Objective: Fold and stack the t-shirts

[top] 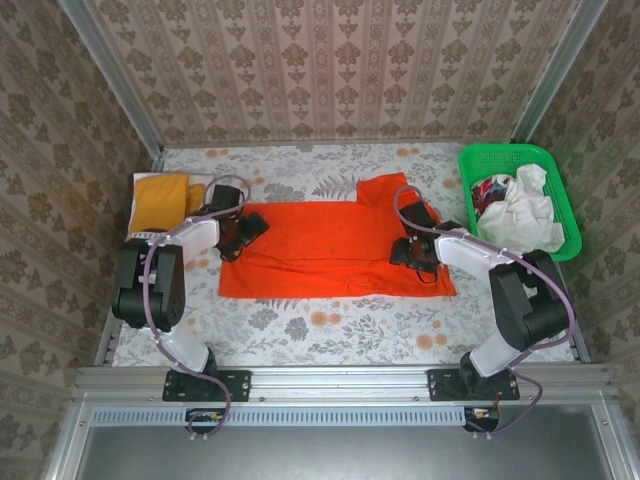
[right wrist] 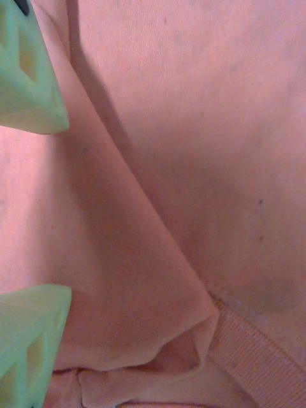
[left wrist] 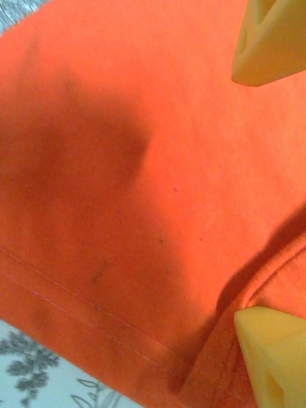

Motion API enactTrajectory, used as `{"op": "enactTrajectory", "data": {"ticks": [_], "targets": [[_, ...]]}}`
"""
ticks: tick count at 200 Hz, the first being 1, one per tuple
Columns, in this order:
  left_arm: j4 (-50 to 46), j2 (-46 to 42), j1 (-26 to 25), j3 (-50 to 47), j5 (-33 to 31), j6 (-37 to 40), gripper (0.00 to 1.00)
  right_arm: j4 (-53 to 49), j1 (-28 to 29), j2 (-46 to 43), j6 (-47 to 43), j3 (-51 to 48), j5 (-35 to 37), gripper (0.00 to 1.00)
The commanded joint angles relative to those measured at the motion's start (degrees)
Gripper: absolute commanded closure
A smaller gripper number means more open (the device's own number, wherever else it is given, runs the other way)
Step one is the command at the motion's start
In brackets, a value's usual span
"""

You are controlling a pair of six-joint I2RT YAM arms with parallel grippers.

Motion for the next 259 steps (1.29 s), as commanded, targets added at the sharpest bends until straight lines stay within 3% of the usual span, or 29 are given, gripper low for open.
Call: {"op": "enactTrajectory", "data": {"ticks": [1, 95, 136, 171, 259], "targets": [[0.95, -2.56, 0.34, -3.42, 0.74, 1.41, 0.07, -0.34, -0.6, 0.32, 0.65, -1.3, -1.64, 0.36], [4.01, -12.68, 1.89, -17.8, 0.05, 2.28, 0.0, -3.95, -0.25, -11.16, 5.83, -12.7, -4.71, 0.36], [-0.05, -14.21, 1.91, -8.97, -4.19, 5.84, 0.0, -3.8, -0.22, -12.28, 2.16, -4.26, -3.77, 0.36], [-5.02, -7.84, 3.3, 3.96, -9.63, 8.25, 0.0, -2.54, -0.24, -6.07, 0.17, 6.09, -5.16, 0.36], [-12.41, 14.71, 6.31, 26.25, -13.02, 6.16, 0.42, -1.84, -0.8, 0.93, -0.76, 15.27, -5.86, 0.36]]}}
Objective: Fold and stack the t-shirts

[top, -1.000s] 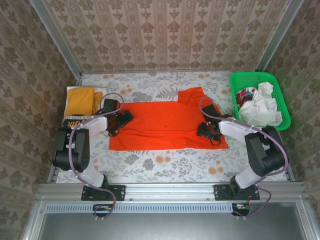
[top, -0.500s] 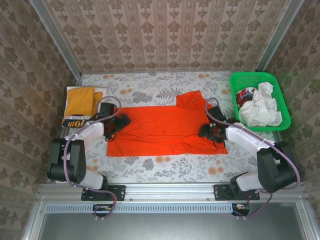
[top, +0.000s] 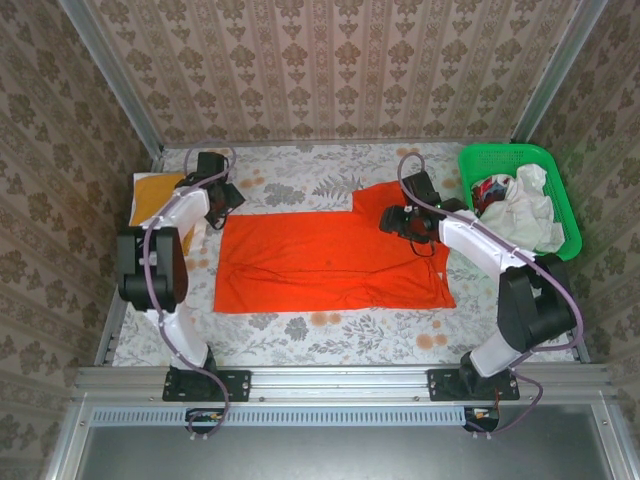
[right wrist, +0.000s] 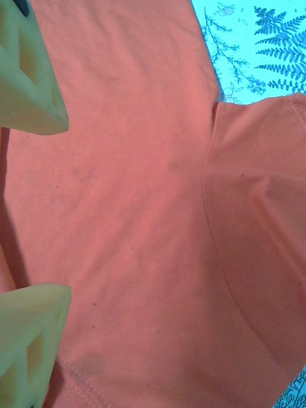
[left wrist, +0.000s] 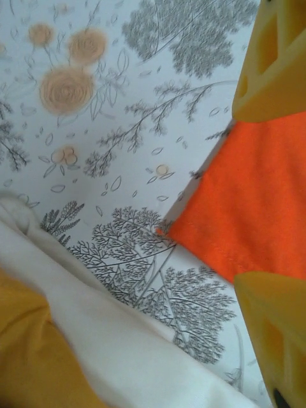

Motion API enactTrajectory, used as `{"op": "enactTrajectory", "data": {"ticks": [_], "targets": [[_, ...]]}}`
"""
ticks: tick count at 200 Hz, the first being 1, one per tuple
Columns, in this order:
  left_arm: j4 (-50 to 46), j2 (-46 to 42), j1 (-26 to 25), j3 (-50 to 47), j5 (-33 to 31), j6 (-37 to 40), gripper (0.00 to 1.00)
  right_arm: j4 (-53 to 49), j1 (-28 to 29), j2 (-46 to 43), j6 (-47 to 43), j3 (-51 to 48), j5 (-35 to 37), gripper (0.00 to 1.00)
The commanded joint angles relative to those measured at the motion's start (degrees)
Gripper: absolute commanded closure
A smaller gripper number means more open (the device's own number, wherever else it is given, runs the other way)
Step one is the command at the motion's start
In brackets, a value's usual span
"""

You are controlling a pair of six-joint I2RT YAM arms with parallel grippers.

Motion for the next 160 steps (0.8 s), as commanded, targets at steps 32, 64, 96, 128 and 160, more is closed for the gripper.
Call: {"op": "enactTrajectory", "data": {"ticks": [32, 64, 96, 128, 160], "targets": [[-5.97, 10.14, 0.96, 8.92, -1.26, -0.92, 0.46, -0.58, -0.93, 3.34, -1.58, 3.55, -1.01, 0.36], [-6.43, 13.78, 1.03, 10.71, -0.62, -1.56, 0.5, -0.22, -1.1, 4.05, -1.5, 3.55, -0.52, 0.36], [-6.88, 16.08, 1.24, 12.27, -0.77, -1.73, 0.55, 0.13, -1.17, 3.83, -1.56, 2.17, -0.6, 0.36], [-7.29, 17.0, 1.2, 13.11, -0.69, -2.11, 0.62, 0.25, -1.33, 4.04, -1.85, 1.25, -0.15, 0.36], [-7.42, 16.46, 1.22, 12.73, 0.01, -2.11, 0.81, 0.94, -1.4, 4.33, -1.9, 1.43, -0.06, 0.36]]}}
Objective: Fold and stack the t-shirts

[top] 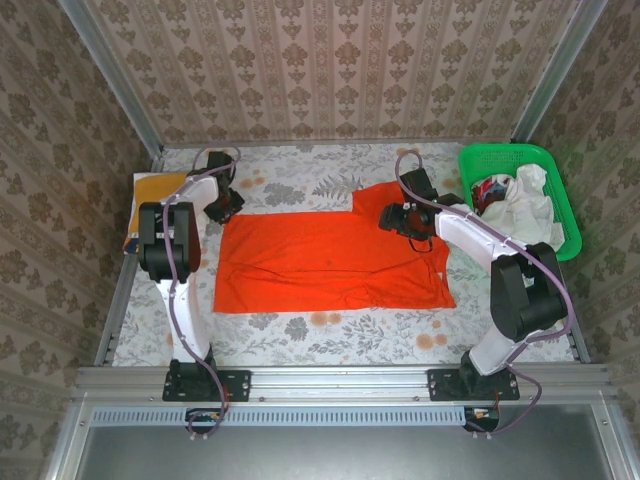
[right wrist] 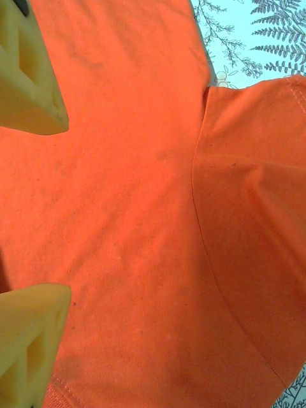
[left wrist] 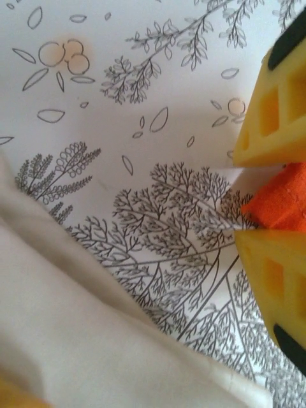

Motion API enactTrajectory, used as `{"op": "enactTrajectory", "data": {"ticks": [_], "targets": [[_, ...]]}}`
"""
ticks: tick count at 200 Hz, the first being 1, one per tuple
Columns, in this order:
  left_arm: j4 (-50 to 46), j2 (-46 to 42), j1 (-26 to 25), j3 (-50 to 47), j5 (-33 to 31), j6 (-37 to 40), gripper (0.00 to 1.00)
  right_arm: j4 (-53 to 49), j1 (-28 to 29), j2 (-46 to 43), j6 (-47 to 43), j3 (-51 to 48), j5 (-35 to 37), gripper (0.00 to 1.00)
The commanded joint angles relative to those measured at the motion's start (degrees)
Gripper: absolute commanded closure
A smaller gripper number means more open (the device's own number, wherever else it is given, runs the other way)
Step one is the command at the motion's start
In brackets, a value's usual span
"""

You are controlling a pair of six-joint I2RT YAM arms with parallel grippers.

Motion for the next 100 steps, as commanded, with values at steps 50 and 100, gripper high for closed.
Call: {"op": "enactTrajectory", "data": {"ticks": [50, 100], "targets": [[1.81, -0.06, 0.26, -1.35, 2.99, -0.32, 1.0, 1.95, -1.81, 5.03, -1.36, 6.06, 2.01, 0.36], [2.46, -1.01, 0.2, -2.64, 3.88, -0.05, 1.0, -0.39, -6.33, 19.06, -4.65, 20.6, 3.24, 0.41]]}}
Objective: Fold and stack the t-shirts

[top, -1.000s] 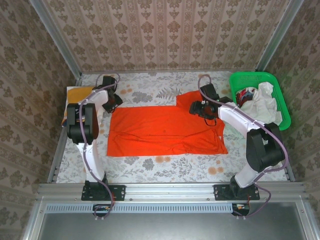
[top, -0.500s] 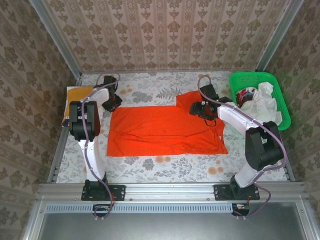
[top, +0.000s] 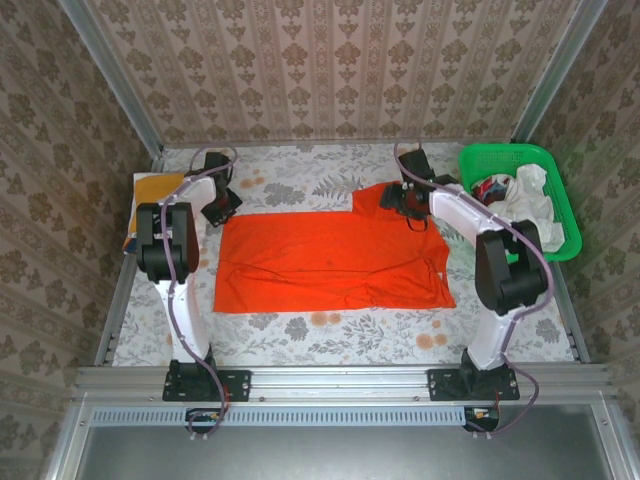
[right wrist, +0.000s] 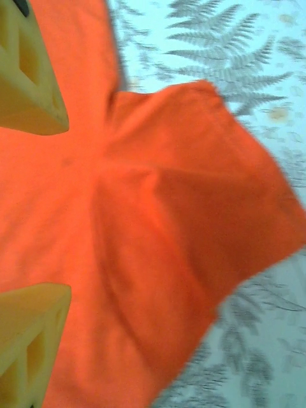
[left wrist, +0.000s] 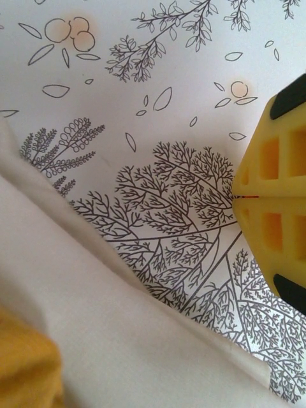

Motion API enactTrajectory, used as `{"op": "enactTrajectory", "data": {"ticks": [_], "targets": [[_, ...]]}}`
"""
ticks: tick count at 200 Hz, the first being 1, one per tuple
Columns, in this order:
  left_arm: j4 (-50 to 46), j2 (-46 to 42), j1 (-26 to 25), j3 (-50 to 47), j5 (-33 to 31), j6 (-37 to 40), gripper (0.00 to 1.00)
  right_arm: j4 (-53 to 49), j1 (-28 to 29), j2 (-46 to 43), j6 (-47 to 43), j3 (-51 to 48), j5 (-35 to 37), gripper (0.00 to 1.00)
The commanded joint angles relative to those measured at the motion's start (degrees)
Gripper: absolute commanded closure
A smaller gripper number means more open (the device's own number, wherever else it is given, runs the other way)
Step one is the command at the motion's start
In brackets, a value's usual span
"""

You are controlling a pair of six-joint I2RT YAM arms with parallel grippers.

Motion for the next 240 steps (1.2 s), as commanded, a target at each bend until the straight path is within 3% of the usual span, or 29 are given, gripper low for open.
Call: {"op": "enactTrajectory", "data": {"ticks": [1, 44, 91, 154, 194, 240], "targets": [[2.18, -0.46, -0.31, -1.69, 3.72, 0.34, 1.0, -1.59, -2.43, 6.55, -2.77, 6.53, 1.82, 0.41], [2.99, -0.92, -0.4, -2.71, 4.79, -0.21, 1.0, -7.89, -4.46, 16.81, -8.01, 18.65, 4.89, 0.56], [2.89, -1.3, -0.49, -3.17, 4.76, -0.23, 1.0, -13.11, -5.81, 24.3, -11.05, 26.93, 3.61, 0.64], [2.92, -1.52, -0.59, -3.21, 4.64, -0.41, 1.0, -11.53, -6.18, 24.18, -9.83, 25.47, -1.08, 0.7], [2.71, -1.47, -0.83, -2.88, 4.71, -0.38, 1.0, -12.01, -7.2, 25.57, -9.3, 26.51, -2.99, 1.0], [2.69, -2.45, -0.83, -3.01, 4.71, -0.33, 1.0, -10.03, -7.39, 20.99, -9.75, 24.41, -4.12, 1.0]]}}
